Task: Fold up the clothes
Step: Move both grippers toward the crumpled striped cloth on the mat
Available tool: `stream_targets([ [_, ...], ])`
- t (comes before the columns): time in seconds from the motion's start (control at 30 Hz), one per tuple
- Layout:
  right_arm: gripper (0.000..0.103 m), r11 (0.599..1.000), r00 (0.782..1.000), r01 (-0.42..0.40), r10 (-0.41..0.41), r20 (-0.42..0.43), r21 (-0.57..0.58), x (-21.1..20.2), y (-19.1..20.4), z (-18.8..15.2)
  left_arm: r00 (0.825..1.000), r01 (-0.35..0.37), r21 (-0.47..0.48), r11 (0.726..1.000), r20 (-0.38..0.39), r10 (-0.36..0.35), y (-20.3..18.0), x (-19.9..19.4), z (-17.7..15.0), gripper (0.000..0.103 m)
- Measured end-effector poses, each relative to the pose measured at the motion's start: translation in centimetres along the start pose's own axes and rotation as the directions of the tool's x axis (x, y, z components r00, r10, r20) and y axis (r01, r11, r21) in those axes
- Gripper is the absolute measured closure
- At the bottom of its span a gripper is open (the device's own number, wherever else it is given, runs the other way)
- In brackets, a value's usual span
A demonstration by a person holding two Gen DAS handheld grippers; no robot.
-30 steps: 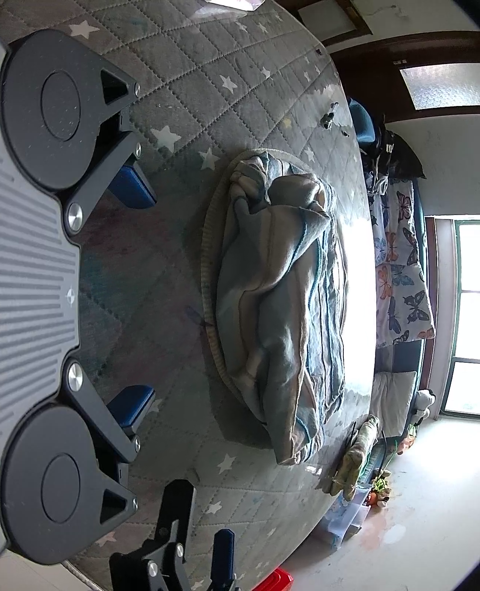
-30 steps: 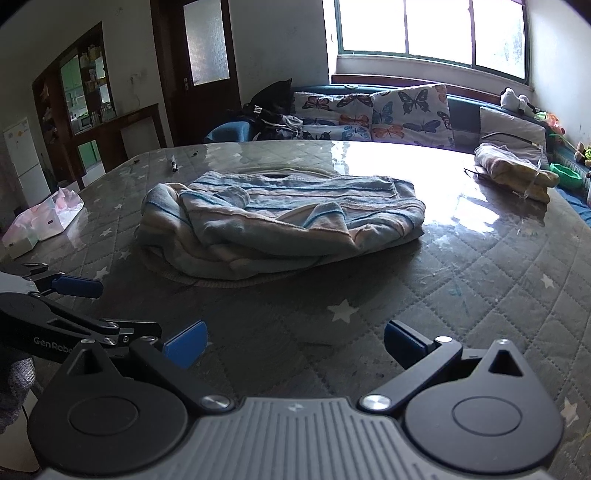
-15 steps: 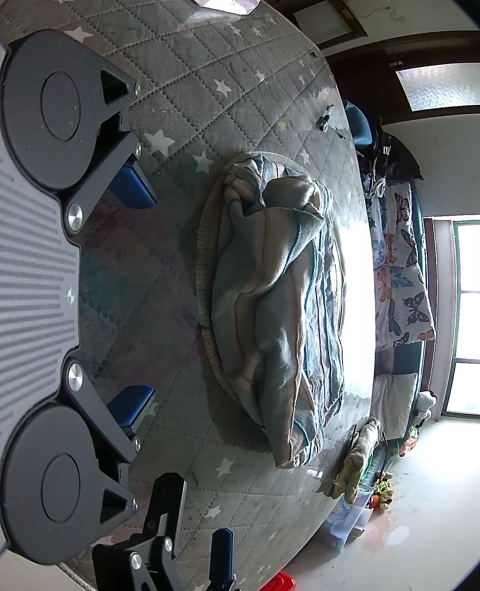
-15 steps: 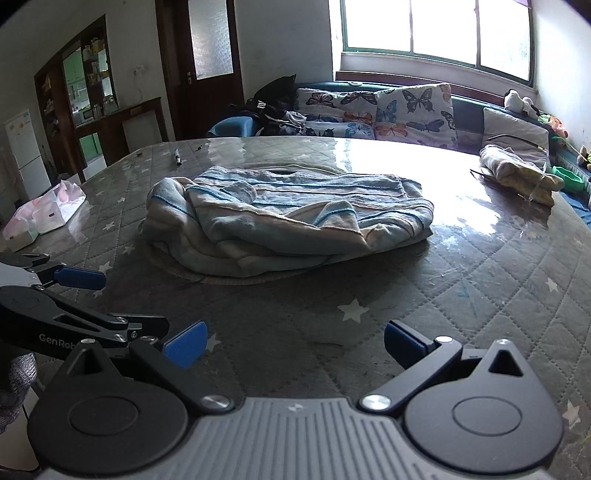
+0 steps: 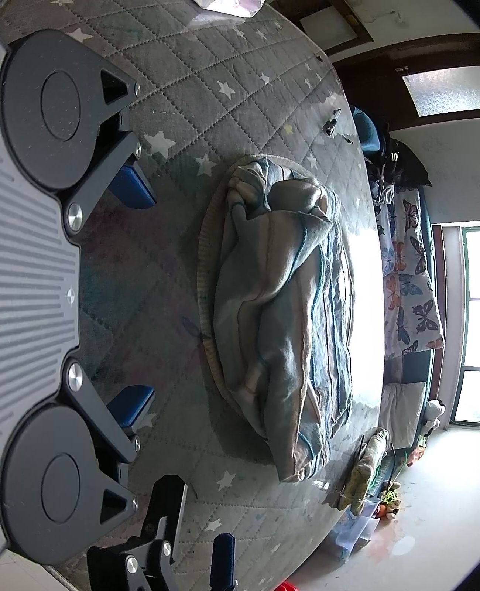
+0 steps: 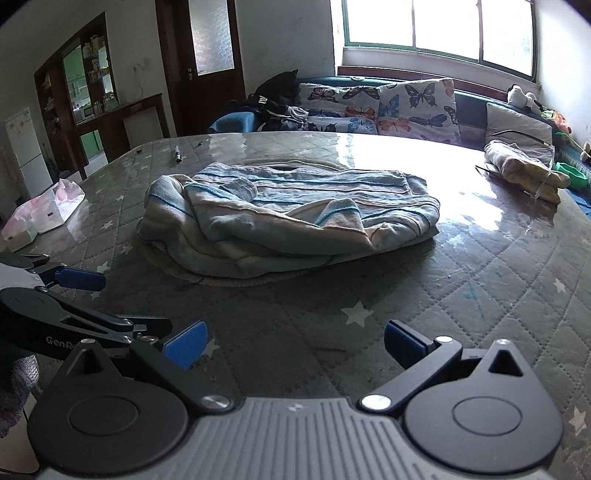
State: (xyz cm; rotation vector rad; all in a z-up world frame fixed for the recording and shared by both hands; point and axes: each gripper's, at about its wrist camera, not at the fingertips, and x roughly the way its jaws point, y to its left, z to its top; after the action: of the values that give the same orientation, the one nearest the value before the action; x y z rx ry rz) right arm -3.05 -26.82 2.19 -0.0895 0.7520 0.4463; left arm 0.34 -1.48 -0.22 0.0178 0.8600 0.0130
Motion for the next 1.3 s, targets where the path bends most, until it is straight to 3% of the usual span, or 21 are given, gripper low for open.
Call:
stream_targets([
  [1.3, 0.0, 1.0, 0.999, -0.029, 0.029, -0.032, -0.005, 3.3, -0.7, 2.5, 0.999, 0.0, -0.008, 1.0, -0.035, 0.0, 0.3, 2.2, 2.7, 0.0],
])
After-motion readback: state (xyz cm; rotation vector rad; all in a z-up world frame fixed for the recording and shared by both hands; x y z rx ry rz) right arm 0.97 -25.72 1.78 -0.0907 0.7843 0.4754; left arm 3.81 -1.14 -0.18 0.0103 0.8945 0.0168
